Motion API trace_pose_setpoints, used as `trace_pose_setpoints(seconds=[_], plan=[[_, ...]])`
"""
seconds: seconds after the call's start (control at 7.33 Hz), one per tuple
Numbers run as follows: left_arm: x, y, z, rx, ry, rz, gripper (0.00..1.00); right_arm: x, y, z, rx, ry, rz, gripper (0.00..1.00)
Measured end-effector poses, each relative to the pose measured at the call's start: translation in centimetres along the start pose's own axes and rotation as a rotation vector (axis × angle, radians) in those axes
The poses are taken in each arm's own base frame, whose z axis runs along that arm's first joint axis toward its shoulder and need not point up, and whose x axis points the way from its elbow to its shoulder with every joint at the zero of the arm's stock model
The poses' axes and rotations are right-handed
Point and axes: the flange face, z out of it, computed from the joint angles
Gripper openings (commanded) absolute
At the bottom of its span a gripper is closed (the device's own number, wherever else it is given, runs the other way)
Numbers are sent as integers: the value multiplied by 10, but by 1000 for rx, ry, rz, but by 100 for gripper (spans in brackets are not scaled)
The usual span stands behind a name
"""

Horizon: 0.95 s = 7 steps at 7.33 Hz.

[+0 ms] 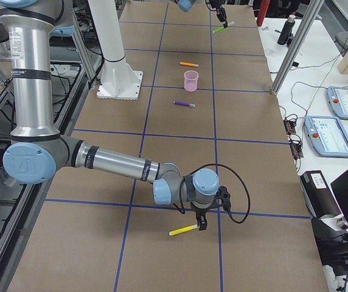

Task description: Collect pens into pen holder

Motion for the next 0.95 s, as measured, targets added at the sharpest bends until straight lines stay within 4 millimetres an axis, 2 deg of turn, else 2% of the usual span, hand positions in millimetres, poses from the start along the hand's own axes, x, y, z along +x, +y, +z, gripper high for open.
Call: trace_pose_setpoints(seconds=[0.14,0.55,0.82,0.95], plan=[[9,-1,4,7,5,6,0,2,-1,6,4,14,-14,98],[16,-1,7,10,10,11,0,12,7,35,4,24,-98,95],[17,-2,7,10,11,11,0,14,11,43,-5,18,-122,73],[17,-1,7,10,11,12,0,14,12,45,-9,13,-124,72]])
